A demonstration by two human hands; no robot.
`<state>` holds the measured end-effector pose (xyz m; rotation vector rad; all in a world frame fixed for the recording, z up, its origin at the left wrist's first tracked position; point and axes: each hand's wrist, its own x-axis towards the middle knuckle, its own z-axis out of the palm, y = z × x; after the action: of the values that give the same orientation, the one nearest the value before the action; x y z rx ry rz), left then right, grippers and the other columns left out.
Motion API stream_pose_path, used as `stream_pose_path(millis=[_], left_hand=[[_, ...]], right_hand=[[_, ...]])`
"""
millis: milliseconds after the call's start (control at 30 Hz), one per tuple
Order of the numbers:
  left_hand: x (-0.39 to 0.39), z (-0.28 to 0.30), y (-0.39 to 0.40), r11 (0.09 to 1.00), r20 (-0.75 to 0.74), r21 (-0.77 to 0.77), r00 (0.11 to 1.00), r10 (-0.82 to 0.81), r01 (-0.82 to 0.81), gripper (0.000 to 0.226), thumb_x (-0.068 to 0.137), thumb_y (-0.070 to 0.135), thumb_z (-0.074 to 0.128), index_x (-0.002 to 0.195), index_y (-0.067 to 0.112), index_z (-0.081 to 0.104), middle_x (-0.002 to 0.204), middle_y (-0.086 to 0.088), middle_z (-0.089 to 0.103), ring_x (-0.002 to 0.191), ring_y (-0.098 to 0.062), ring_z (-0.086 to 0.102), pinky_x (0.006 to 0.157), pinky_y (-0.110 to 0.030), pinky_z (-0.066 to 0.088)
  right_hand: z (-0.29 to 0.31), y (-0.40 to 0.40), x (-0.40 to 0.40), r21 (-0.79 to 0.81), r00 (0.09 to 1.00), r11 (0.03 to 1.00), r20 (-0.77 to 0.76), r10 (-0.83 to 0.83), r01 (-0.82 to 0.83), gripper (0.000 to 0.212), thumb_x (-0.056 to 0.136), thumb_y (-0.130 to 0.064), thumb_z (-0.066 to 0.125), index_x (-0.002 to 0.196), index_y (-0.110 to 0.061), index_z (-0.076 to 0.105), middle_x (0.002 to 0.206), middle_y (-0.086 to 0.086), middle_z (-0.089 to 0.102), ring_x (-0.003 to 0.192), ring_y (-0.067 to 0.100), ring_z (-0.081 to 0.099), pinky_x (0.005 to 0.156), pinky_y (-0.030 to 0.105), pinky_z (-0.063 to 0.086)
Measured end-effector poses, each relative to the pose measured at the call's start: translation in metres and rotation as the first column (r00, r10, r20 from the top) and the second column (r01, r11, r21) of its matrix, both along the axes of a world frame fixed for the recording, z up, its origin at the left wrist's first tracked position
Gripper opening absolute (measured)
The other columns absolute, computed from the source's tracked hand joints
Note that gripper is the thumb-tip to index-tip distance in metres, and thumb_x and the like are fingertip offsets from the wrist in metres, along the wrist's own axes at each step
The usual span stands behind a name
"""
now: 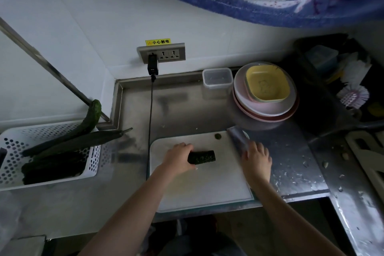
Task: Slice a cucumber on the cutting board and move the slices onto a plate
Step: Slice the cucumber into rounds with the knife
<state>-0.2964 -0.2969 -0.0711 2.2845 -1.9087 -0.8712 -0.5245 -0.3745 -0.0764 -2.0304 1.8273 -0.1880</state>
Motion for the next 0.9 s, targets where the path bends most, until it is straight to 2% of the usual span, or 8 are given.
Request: stream_pose_path(millis=[67,133,267,500,667,733,833,900], left_hand=[[-0.006,-0.001,0.0,0.999,0.008,-0.037,1.0,-0.014,0.014,0.048,0.077,0.04,0.071,0.115,0.018,0.052,0.114,-0.003,0.054,0.105,-0.021,0.051,0.085,-0.034,0.045],[-0.013,-0.003,0.0,0.998,0.0,-0.061,1.0,-0.029,0.029,0.042,0.079,0.034,0.069,0.114,0.018,0.053,0.115,-0.002,0.054,0.106,-0.021,0.05,0.085,-0.033,0.042],[-0.024,-0.005,-0.004,0.995,-0.019,-0.081,0.999,-0.051,0.049,0.037,0.08,0.027,0.068,0.113,0.016,0.053,0.116,-0.003,0.053,0.109,-0.022,0.048,0.087,-0.034,0.041],[-0.022,-0.006,0.001,0.996,-0.028,-0.079,0.999,-0.042,0.039,0.041,0.079,0.026,0.07,0.114,0.017,0.053,0.116,-0.004,0.053,0.108,-0.022,0.048,0.086,-0.032,0.042],[-0.025,-0.003,0.002,0.995,-0.034,-0.095,0.999,-0.037,0.034,0.038,0.081,0.021,0.068,0.116,0.017,0.053,0.117,-0.003,0.053,0.108,-0.022,0.048,0.087,-0.034,0.044],[-0.024,-0.003,0.003,0.995,-0.058,-0.101,0.998,-0.026,0.02,0.038,0.08,0.02,0.069,0.115,0.017,0.054,0.116,-0.003,0.053,0.107,-0.023,0.049,0.087,-0.034,0.044],[-0.024,-0.004,0.005,0.993,-0.071,-0.118,0.997,-0.016,0.008,0.036,0.08,0.021,0.069,0.113,0.016,0.055,0.114,-0.004,0.055,0.105,-0.022,0.049,0.087,-0.034,0.044],[-0.025,-0.004,0.007,0.991,-0.066,-0.136,0.998,-0.018,0.009,0.035,0.081,0.022,0.069,0.112,0.015,0.055,0.112,-0.003,0.055,0.104,-0.021,0.049,0.086,-0.033,0.044]], right_hand=[[-0.007,0.014,-0.02,0.086,0.996,0.994,-0.067,-0.064,0.07,0.045,0.097,-0.035,0.043,0.138,-0.018,0.035,0.139,0.007,0.039,0.126,0.028,0.036,0.104,0.046,0.032],[-0.014,0.024,-0.034,0.149,0.995,0.988,-0.097,-0.024,0.038,0.053,0.097,-0.037,0.042,0.144,-0.02,0.028,0.143,0.007,0.032,0.129,0.029,0.03,0.107,0.048,0.029],[-0.012,0.027,-0.037,0.216,0.997,0.973,-0.018,-0.074,0.076,0.069,0.093,-0.031,0.052,0.149,-0.021,0.013,0.145,0.011,0.025,0.132,0.033,0.025,0.106,0.052,0.034],[-0.004,0.026,-0.035,0.305,0.994,0.946,-0.052,-0.095,0.107,0.075,0.092,-0.036,0.054,0.149,-0.013,0.013,0.145,0.016,0.026,0.132,0.036,0.025,0.105,0.052,0.032],[-0.002,0.032,-0.033,0.285,0.992,0.954,-0.111,-0.066,0.096,0.063,0.096,-0.036,0.044,0.149,-0.015,0.016,0.138,0.014,0.031,0.125,0.036,0.033,0.1,0.053,0.041],[-0.001,0.034,-0.032,0.249,0.992,0.964,-0.108,-0.071,0.096,0.052,0.098,-0.03,0.042,0.144,-0.015,0.025,0.131,0.012,0.036,0.116,0.034,0.042,0.094,0.053,0.046],[0.005,0.04,-0.035,0.185,0.994,0.981,-0.098,-0.046,0.063,0.035,0.093,-0.015,0.051,0.127,-0.013,0.043,0.121,0.008,0.041,0.102,0.027,0.049,0.082,0.046,0.053],[0.013,0.043,-0.041,0.152,0.994,0.984,-0.063,-0.086,0.094,0.018,0.093,-0.012,0.049,0.11,-0.013,0.05,0.117,0.007,0.044,0.096,0.026,0.052,0.073,0.038,0.049]])
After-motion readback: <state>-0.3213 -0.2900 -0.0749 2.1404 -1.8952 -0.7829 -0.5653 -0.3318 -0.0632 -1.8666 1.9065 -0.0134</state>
